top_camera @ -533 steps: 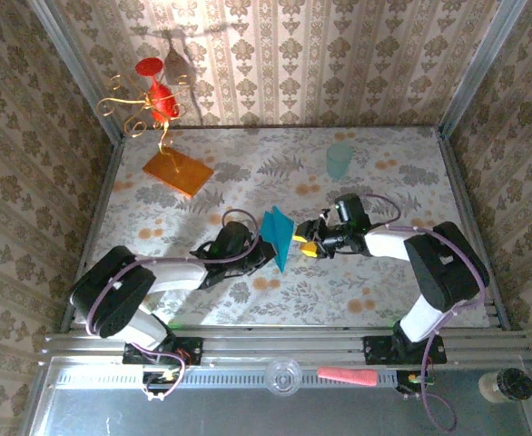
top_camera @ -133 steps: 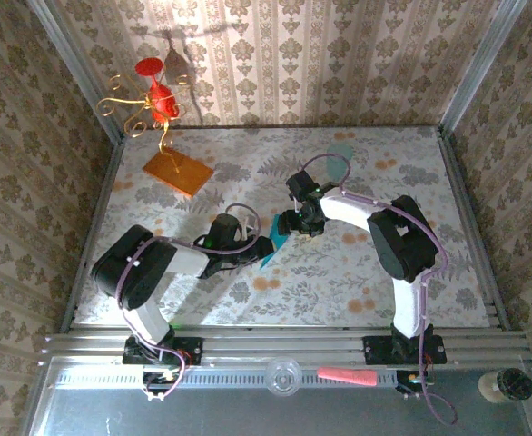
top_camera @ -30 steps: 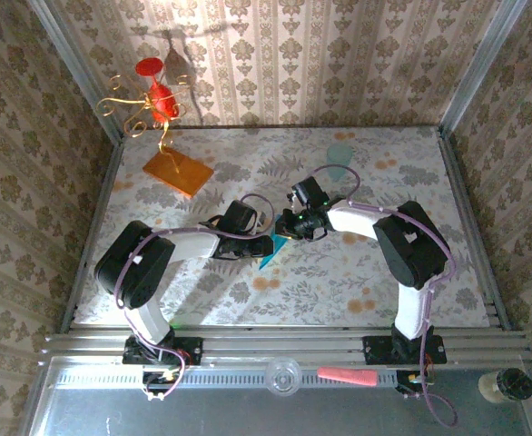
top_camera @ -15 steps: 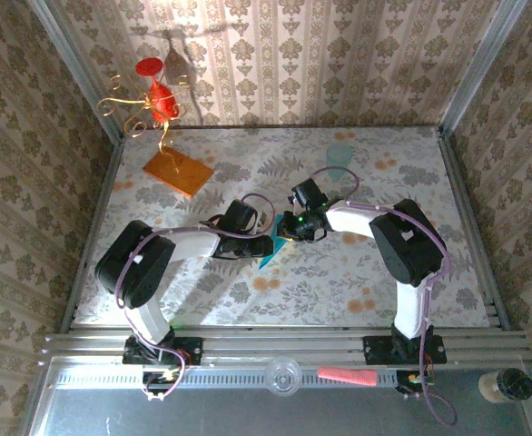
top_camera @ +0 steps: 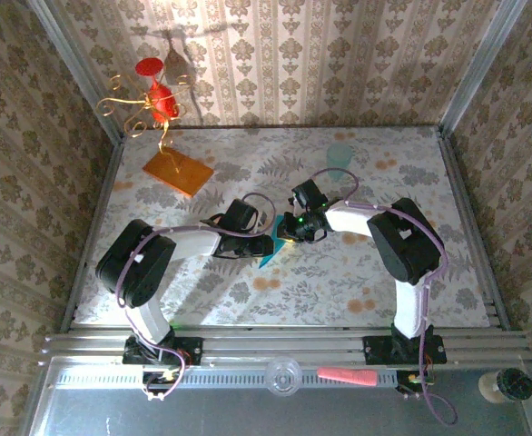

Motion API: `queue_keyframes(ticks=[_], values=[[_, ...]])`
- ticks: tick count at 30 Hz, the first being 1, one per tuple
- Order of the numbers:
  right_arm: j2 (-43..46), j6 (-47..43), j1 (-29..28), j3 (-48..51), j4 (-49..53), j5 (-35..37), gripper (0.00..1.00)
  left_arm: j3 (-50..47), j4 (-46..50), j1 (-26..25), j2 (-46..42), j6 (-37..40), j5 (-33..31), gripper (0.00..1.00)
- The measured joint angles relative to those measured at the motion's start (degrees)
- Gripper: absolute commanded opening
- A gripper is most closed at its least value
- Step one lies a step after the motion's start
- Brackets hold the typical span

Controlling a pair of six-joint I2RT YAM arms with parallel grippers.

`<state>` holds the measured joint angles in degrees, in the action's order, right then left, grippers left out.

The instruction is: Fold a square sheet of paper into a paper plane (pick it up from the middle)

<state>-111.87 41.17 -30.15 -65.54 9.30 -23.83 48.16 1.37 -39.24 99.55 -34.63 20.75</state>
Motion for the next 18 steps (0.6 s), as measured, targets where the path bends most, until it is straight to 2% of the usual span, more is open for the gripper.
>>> queue_keyframes(ticks=[18], values=[[-0.9,-0.9,0.2,-0.4,0.1,-1.0,0.16,0.0,0.1,0.0,-0.1,0.0,-0.2,0.27]])
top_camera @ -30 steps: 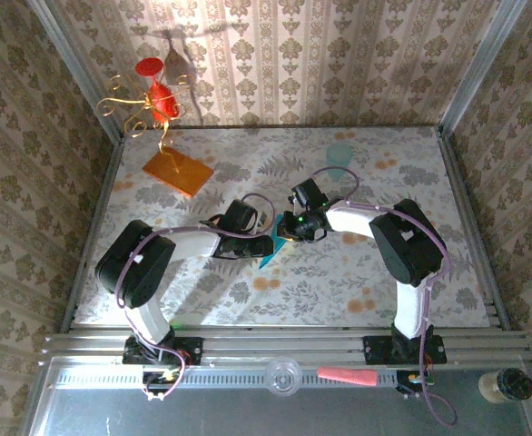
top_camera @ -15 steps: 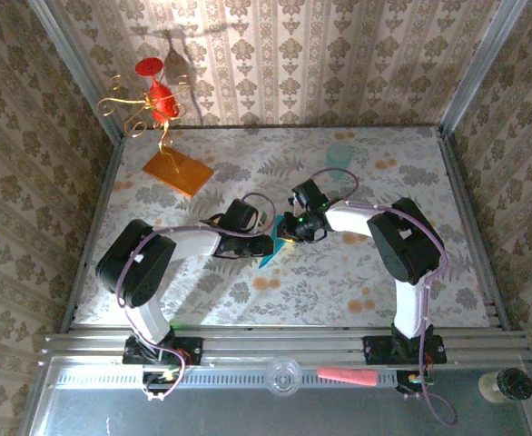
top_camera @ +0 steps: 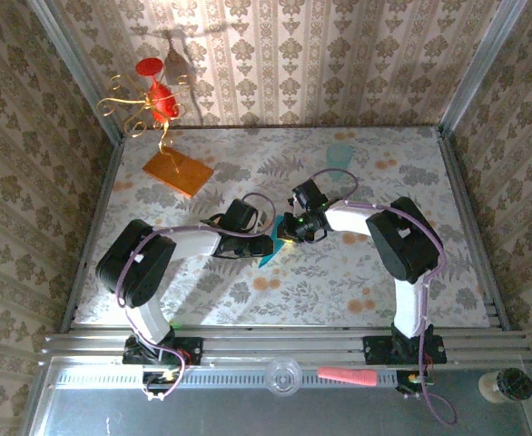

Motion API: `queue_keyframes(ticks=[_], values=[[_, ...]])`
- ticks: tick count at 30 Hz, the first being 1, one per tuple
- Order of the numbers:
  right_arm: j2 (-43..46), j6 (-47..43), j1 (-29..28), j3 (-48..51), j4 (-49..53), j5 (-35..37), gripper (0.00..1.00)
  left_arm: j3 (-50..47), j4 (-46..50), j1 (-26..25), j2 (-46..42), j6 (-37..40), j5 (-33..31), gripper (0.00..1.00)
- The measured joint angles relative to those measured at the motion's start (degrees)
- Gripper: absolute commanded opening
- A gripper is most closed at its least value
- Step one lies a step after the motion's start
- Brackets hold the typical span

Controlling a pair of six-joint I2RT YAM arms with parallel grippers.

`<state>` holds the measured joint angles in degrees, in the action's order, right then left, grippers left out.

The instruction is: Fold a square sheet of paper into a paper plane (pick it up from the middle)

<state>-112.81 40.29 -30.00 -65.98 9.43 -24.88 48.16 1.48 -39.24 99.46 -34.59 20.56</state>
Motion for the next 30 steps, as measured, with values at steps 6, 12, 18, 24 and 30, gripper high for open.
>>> queue_keyframes(ticks=[6,12,18,24,30], values=[[-0.9,-1.6,0.0,-1.7,1.9,0.0,0.16,0.0,1.0,-0.4,-1.2,0.2,-1.0,0.29],[-1.2,-3.0,0.0,-2.5,3.1,0.0,0.16,0.0,5.5,-0.5,-6.6,1.5,-3.7,0.32],[-1.3,-3.3,0.0,-2.7,3.6,0.0,0.16,0.9,6.7,-0.1,-9.2,2.5,-3.3,0.29],[-1.4,-3.7,0.1,-2.7,3.6,-0.1,0.16,2.0,4.9,-1.4,-7.2,2.5,0.3,0.19],[-1.5,-3.9,0.3,-2.7,3.6,-0.7,0.13,2.9,3.3,-1.9,-3.0,2.5,2.1,0.13]])
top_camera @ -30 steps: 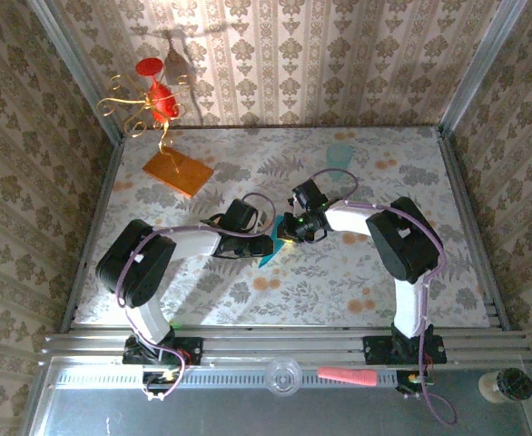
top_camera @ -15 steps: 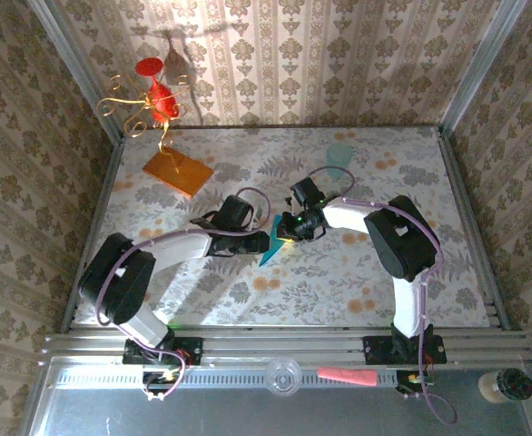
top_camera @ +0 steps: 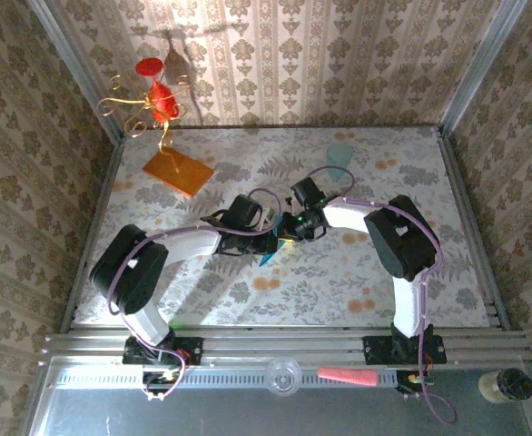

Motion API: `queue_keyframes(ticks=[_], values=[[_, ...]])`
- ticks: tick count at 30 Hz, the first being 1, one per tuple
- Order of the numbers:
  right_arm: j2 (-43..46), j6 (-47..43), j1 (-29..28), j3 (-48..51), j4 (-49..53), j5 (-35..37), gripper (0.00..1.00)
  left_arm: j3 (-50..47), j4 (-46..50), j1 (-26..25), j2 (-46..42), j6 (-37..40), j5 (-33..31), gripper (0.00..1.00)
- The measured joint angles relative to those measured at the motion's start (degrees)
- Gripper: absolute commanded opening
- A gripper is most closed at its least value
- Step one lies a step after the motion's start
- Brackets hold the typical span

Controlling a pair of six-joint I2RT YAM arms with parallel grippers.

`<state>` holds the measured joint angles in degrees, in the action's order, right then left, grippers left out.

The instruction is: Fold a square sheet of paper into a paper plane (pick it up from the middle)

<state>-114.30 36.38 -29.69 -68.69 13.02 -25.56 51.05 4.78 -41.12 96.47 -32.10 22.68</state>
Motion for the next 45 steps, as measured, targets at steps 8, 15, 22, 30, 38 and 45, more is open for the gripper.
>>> queue_keyframes(ticks=[8,15,22,30,38,45], values=[[-0.1,0.0,0.2,0.0,0.0,-0.6,0.13,0.1,-2.0,0.3,3.0,0.0,1.5,0.11],[-0.2,0.0,0.2,0.0,0.0,-0.7,0.13,0.1,-3.1,0.4,4.1,0.0,2.3,0.10],[-0.2,0.0,0.3,0.0,0.0,-0.9,0.13,0.1,-3.4,0.4,5.3,0.0,2.7,0.10],[-0.2,0.0,0.5,0.0,0.0,-0.9,0.13,0.1,-3.6,0.4,5.5,-0.1,3.0,0.08],[-0.5,0.0,0.6,-0.2,0.1,-1.1,0.12,0.0,-3.9,0.4,5.6,-0.4,3.1,0.06],[-0.9,0.0,0.6,-1.0,1.4,-1.3,0.11,-0.9,-5.2,0.4,5.6,-0.7,3.2,0.02]])
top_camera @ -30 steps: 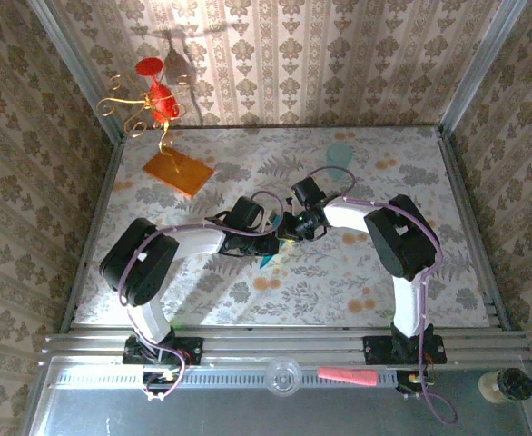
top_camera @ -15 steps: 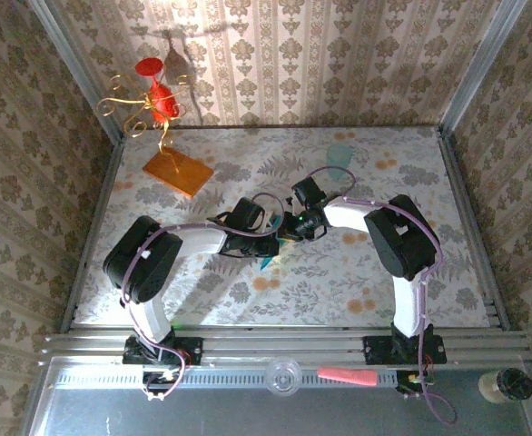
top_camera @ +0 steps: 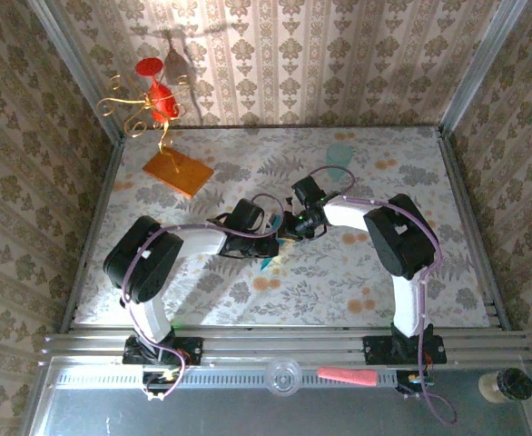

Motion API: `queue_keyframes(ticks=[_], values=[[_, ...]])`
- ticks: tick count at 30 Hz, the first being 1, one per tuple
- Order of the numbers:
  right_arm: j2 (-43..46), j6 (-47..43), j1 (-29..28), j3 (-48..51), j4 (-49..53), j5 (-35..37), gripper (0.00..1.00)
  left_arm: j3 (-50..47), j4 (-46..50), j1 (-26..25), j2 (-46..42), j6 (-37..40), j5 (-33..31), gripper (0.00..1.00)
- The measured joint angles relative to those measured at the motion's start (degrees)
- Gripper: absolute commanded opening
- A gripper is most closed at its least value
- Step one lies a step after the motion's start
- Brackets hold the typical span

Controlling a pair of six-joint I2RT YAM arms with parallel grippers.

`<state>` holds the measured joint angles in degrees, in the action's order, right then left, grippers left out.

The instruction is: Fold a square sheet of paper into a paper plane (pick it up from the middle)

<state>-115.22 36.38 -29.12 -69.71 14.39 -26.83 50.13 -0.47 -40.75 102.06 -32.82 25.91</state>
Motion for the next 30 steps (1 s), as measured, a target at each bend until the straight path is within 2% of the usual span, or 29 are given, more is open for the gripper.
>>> queue_keyframes(ticks=[14,30], values=[[-0.3,0.0,0.1,-0.7,1.0,-0.1,0.11,-2.1,-3.1,0.0,-0.4,-0.5,-0.2,0.00],[-0.8,0.0,0.1,-1.4,1.5,-0.6,0.11,-4.1,-0.7,-0.6,-3.6,-0.5,-0.4,0.00]])
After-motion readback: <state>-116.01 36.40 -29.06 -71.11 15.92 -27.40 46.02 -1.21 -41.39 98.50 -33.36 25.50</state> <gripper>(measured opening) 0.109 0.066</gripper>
